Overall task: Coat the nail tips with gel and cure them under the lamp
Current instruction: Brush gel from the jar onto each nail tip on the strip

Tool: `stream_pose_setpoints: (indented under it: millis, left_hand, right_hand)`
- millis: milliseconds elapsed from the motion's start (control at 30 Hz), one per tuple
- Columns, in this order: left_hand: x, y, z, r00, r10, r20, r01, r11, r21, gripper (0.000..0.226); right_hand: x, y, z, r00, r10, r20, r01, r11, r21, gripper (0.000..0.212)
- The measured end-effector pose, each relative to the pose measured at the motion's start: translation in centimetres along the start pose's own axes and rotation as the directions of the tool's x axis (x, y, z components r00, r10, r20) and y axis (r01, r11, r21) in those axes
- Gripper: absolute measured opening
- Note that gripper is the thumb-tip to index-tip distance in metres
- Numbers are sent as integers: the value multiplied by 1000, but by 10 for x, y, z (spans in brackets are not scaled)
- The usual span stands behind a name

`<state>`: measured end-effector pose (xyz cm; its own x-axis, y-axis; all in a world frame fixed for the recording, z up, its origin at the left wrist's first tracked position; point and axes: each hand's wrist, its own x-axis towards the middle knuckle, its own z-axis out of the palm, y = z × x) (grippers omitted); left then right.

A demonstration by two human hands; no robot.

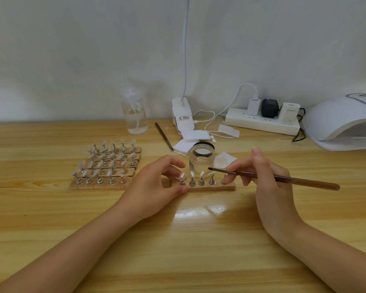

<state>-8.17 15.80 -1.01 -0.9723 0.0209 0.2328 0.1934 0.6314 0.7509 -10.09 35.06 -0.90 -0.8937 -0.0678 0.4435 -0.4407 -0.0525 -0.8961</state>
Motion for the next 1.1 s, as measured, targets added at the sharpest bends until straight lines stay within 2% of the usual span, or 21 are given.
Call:
stream_pose_setpoints:
  millis: [133,267,367,500,700,867,967,1100]
  left_hand:
    - [1,2,-3,999,-10,48,11,1000,-13,32]
    - [1,6,0,998,-20,54,23,998,-58,18]
    - [2,7,3,999,-29,17,29,999,-40,10]
    - [3,5,9,999,-25,-33,24,999,-24,15]
    - [4,6,7,999,-36,-20,35,998,-53,11]
    - [5,5,8,1000,-7,-23,6,999,-49,11]
    - [5,4,10,998,46,-35,-47,999,-25,12]
    - [3,3,12,994,95,-59,-94,996,7,15]
  right_hand:
    - [1,1,-1,1000,5,4,-5,1000,1,44]
    - [3,-2,0,1000,-12,16,12,1000,-9,31]
    - [3,-3,1,1000,3,0,-3,1000,-17,27]
    - [3,-3,-1,999,15,-46,-17,999,-31,24]
    - [8,-3,-4,991,72,-114,-71,997,10,36]
    - [25,-9,-5,987,97,-129,-93,995,37,35]
    - [40,-12,-4,992,60,-112,-62,998,-12,34]
    - [63,-11,2,997,-72,-40,62,973,-221,35]
